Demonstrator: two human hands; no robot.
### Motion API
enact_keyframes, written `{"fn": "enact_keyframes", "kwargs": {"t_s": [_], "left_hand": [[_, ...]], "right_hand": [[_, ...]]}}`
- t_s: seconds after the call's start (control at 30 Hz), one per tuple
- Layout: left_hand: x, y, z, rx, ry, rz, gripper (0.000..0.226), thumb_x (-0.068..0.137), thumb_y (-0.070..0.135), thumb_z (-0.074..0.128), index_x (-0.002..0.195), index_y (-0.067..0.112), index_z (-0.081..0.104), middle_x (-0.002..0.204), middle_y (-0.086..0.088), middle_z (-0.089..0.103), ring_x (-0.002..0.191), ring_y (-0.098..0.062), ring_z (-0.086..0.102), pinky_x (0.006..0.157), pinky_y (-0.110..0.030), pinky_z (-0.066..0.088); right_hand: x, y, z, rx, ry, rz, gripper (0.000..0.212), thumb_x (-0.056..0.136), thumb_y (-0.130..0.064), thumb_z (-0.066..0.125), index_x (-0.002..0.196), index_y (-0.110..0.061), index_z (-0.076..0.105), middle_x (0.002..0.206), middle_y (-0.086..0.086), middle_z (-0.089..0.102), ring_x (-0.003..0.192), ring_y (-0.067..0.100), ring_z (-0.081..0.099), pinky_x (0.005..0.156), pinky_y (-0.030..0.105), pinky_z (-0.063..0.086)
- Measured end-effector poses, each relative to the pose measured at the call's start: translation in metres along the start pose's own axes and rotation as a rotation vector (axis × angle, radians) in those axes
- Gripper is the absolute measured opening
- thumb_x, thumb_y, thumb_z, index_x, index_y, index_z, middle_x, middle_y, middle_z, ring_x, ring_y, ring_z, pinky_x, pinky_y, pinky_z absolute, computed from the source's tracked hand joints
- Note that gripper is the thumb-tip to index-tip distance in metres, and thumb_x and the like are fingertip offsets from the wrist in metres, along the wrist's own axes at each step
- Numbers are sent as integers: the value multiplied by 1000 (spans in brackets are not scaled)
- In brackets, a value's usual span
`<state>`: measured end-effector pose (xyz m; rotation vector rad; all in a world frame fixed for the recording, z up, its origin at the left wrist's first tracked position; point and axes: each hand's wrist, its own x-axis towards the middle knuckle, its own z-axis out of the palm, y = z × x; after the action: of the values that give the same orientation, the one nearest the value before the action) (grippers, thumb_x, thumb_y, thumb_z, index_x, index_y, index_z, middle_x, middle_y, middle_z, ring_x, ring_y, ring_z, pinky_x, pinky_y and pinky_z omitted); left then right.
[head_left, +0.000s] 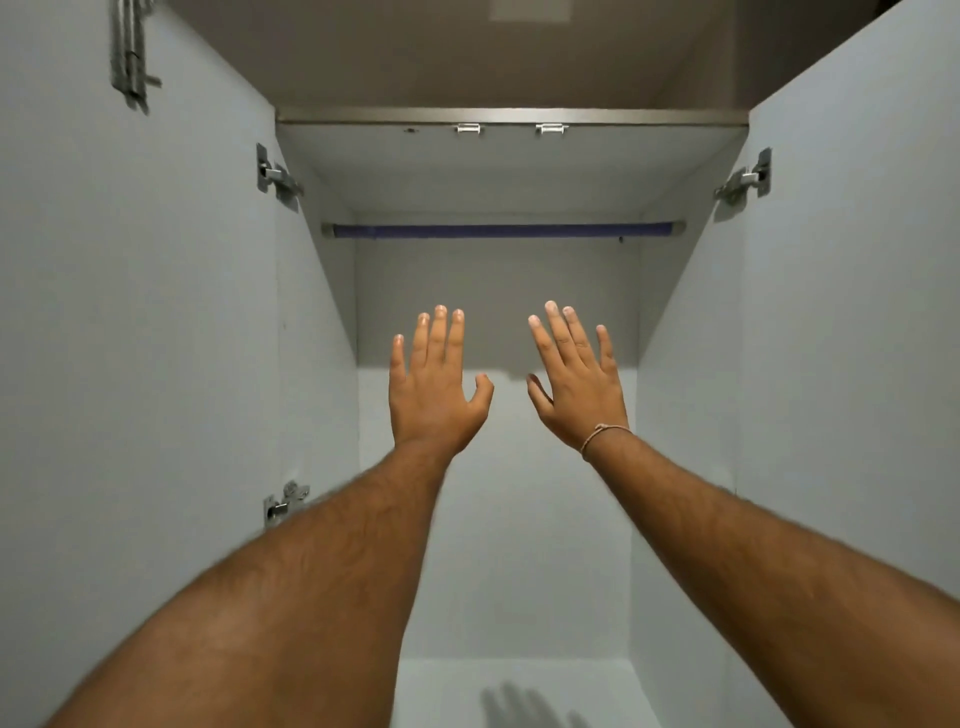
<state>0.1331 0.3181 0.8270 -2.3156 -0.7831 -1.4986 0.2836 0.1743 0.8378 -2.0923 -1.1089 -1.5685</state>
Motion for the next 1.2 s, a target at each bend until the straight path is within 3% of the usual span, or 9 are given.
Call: {"fn": "enact_keyframes", "kwargs": {"t_s": [0.33,0.5,0.7,0.87,0.97,1.03,1.1,1.17,1.2], "left_hand": [[10,26,2,-103,51,43,85,100,58,28,172,23,-3,182,-2,0,167,-22,-2,134,-54,4],[17,87,-9,-354,90,29,85,101,56,36,172,26,0,182,2,1,167,-18,-2,134,-54,5],[12,192,-40,-642,149,306,84,101,52,45,172,28,5,182,5,1,166,-14,-4,134,-51,2],[3,283,-71,-858,113,499,81,106,50,45,172,31,4,182,6,0,166,-11,-7,135,-47,1],[-3,333,-90,-986,36,544,74,107,53,41,171,34,10,181,8,6,166,-10,-1,135,-46,6],[-10,361,-104,-1078,-47,528,69,108,58,39,170,35,19,179,8,18,165,-12,12,133,-48,17],[-18,383,-116,-1167,-122,493,67,108,60,39,169,34,27,176,7,30,161,-14,26,128,-46,31],[-24,397,-124,-1227,-148,466,66,108,59,43,167,32,32,172,7,36,156,-15,36,119,-44,41],[-27,401,-126,-1251,-149,449,65,108,60,44,166,32,34,171,8,37,153,-16,39,115,-44,46]], "right_hand": [[8,28,-46,-6,167,15,73,105,-50,43,169,-25,18,178,4,10,165,24,6,130,59,9],[-12,77,-107,-43,283,99,72,101,-44,53,166,-27,27,177,1,13,165,22,7,130,59,7],[-56,131,-198,-47,525,232,59,97,-35,56,155,-25,48,174,5,25,164,27,14,129,54,0],[-90,190,-229,-141,498,419,56,105,-47,42,156,-24,43,176,4,20,165,26,9,130,60,3],[-110,216,-234,-114,476,462,61,110,-47,36,163,-20,30,176,4,17,165,26,8,130,58,12],[-121,225,-234,-17,462,454,63,112,-43,35,167,-16,21,177,4,15,164,22,12,130,51,21],[-126,225,-238,169,479,528,61,114,-39,33,169,-20,15,177,1,16,162,15,18,129,34,28],[-126,219,-246,358,521,681,56,116,-36,31,169,-24,17,175,-1,23,158,10,24,115,9,28],[-125,217,-250,416,537,741,53,116,-34,31,168,-24,23,173,-1,29,156,11,29,109,7,28]]}}
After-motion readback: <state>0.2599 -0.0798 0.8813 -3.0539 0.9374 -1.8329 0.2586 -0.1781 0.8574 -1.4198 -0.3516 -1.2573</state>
